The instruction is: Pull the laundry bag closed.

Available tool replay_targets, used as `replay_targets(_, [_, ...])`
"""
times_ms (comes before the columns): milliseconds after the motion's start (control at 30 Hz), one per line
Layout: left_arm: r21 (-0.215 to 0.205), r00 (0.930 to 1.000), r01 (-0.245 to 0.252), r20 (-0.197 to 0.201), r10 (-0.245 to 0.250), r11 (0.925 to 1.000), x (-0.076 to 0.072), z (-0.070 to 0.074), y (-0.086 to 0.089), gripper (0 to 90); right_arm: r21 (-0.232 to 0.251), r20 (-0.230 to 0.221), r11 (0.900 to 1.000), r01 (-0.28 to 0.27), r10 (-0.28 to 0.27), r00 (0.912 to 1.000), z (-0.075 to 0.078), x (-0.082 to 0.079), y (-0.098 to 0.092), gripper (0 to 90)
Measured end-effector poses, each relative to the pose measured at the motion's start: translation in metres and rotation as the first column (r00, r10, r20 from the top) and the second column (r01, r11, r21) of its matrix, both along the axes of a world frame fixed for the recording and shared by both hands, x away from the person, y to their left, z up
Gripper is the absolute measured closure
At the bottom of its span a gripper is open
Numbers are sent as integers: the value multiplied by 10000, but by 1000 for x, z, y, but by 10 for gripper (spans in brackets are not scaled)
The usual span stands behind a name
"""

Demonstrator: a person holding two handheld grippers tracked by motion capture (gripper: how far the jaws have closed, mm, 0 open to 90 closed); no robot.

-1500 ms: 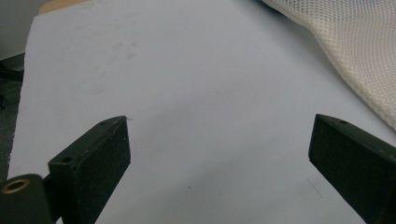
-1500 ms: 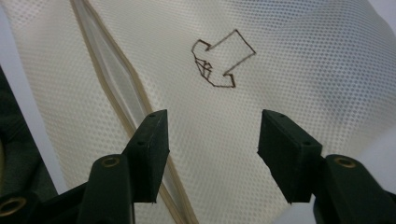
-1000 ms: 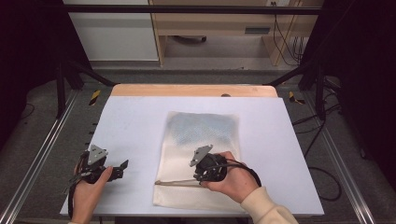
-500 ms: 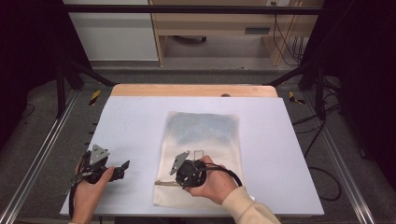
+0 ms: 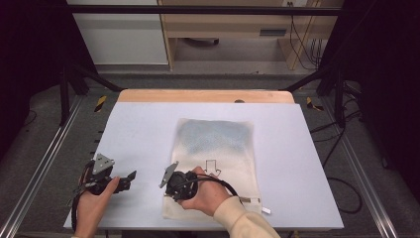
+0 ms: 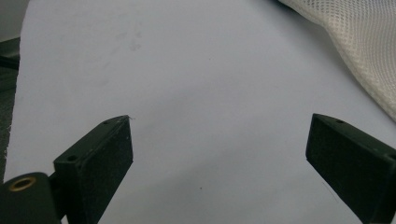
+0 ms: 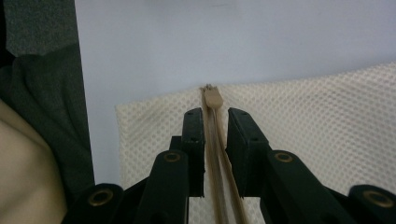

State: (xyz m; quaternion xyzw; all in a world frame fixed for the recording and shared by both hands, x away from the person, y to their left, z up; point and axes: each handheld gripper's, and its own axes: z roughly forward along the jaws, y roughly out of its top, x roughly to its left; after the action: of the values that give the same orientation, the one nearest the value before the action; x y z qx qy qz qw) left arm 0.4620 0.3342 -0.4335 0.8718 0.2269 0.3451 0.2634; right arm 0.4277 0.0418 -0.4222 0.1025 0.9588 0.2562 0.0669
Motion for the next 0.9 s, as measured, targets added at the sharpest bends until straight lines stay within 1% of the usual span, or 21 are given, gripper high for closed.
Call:
replay_targets(133, [105, 9999, 147, 18, -147, 9998, 1, 1, 1, 76, 66, -106, 10000, -67, 68, 9999, -3, 3, 11, 761])
replay_targets(300, [90, 10000, 97, 15, -97, 9999, 0, 1, 1, 77, 102, -257, 9999, -12, 15, 9997, -6, 5, 17, 727])
replay_targets(367, [100, 10000, 62, 39, -62, 9999, 0, 1, 0, 81, 85, -285, 10000, 46, -43, 9996, -7, 6, 20, 725])
replay_targets(433, [92, 9999, 75, 70, -76, 9999, -1, 1, -1, 85, -42, -327, 10000, 40, -42, 9995, -10, 8, 22, 717])
replay_targets(500, [164, 9999, 105, 107, -107, 9998, -2, 2, -2, 86, -22, -332, 10000, 31, -32, 9994, -12, 10, 23, 718])
replay_targets(567, [240, 9996, 225, 153, -229, 9995, -3, 4, -3, 87, -37, -497, 9999, 111, -113, 9987, -14, 11, 24, 738])
replay_targets(600, [472, 9990, 233, 370, -251, 9986, -4, 8, -2, 92, 6, -562, 10000, 21, -21, 9984, -16, 11, 23, 755])
replay_targets(633, [472, 9990, 233, 370, -251, 9986, -4, 8, -2, 92, 13, -592, 10000, -34, 35, 9982, -17, 11, 23, 769])
replay_targets(667, [465, 9982, 265, 529, -289, 9986, -5, 11, 0, 92, 13, -592, 10000, -34, 35, 9982, -17, 11, 23, 769])
replay_targets(700, [276, 9977, 290, 606, -306, 9992, -6, 12, 0, 93, -49, -599, 10000, -39, 36, 9982, -18, 10, 23, 783])
replay_targets(733, [-6, 9978, 233, 614, -233, 9997, -8, 12, 0, 93, -154, -539, 9999, -33, 24, 9985, -19, 10, 23, 807])
replay_targets(767, [-268, 9983, 107, 583, -92, 9996, -11, 12, 0, 93, -161, -463, 9999, -4, -4, 9989, -20, 10, 23, 815])
replay_targets(800, [-534, 9986, -54, 521, 82, 9986, -13, 10, -2, 92, -104, -505, 9999, -44, 39, 9987, -20, 11, 21, 819])
replay_targets(833, [-806, 9992, -149, 369, 180, 9966, -16, 8, -3, 92, -104, -505, 9999, -44, 39, 9987, -20, 11, 21, 819])
replay_targets(867, [-1133, 9996, -48, 258, 78, 9935, -19, 7, -4, 93, 157, -538, 9999, -36, 44, 9985, -19, 12, 18, 820])
replay_targets(900, [-1133, 9996, -48, 258, 78, 9935, -19, 7, -4, 93, 157, -538, 9999, -36, 44, 9985, -19, 12, 18, 820])
